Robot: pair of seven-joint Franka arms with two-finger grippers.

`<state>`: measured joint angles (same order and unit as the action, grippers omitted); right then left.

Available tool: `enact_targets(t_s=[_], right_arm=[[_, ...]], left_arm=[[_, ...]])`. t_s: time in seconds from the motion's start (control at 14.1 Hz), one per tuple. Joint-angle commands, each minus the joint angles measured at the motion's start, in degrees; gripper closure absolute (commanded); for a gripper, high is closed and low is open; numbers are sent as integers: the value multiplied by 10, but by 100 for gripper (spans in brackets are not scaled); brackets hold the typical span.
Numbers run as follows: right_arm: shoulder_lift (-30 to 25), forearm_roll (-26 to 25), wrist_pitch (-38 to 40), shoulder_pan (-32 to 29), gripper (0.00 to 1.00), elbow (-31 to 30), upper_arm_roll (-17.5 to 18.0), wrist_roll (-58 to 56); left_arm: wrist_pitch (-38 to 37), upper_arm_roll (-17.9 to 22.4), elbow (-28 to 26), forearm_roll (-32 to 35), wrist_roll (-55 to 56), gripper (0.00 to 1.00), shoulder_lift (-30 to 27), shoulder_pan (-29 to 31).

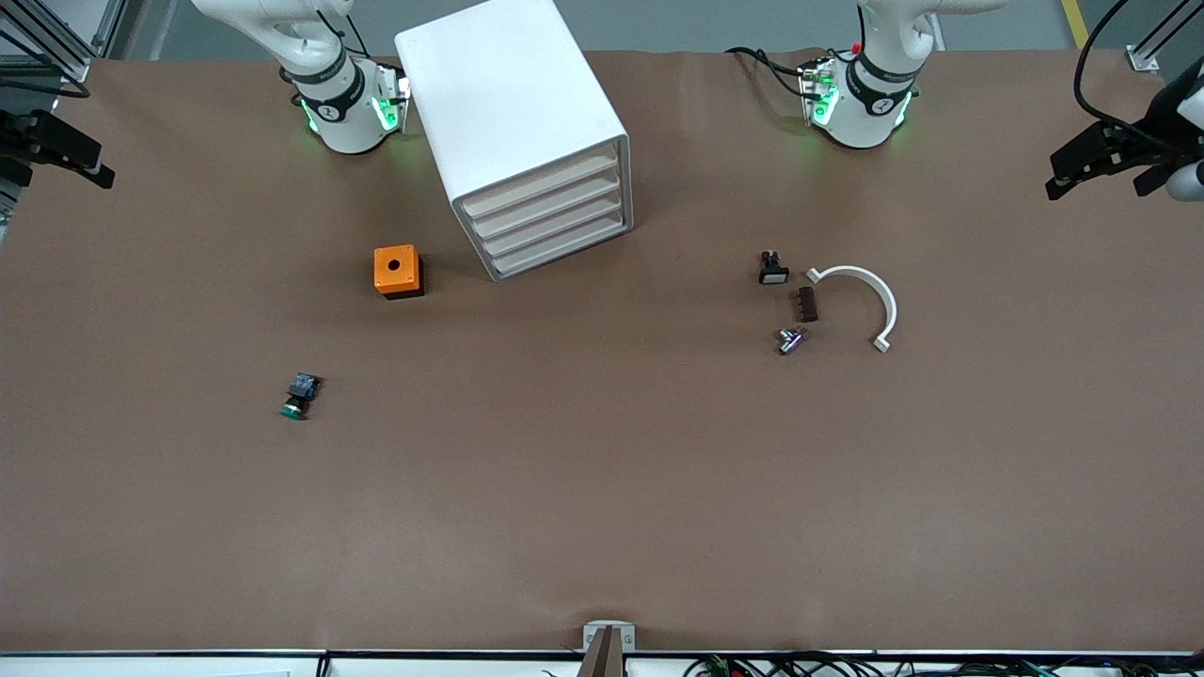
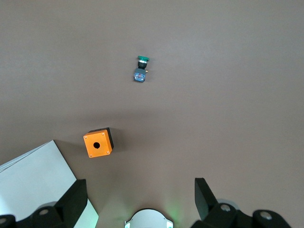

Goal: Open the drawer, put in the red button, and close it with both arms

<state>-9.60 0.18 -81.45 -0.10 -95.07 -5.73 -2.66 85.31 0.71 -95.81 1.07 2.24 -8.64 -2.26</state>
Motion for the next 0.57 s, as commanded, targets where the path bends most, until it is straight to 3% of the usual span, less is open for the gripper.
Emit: enact_targets(t_s=[0.0,0.5], right_arm=[[-9,6,0,-2,0,-4,2,9],[-9,4,-5,-2,0,-4,2,5]], left_arm=[[-10,-7,8,4,-9,0,2,1],[-11,-6,9,1,-7,0,2,4]])
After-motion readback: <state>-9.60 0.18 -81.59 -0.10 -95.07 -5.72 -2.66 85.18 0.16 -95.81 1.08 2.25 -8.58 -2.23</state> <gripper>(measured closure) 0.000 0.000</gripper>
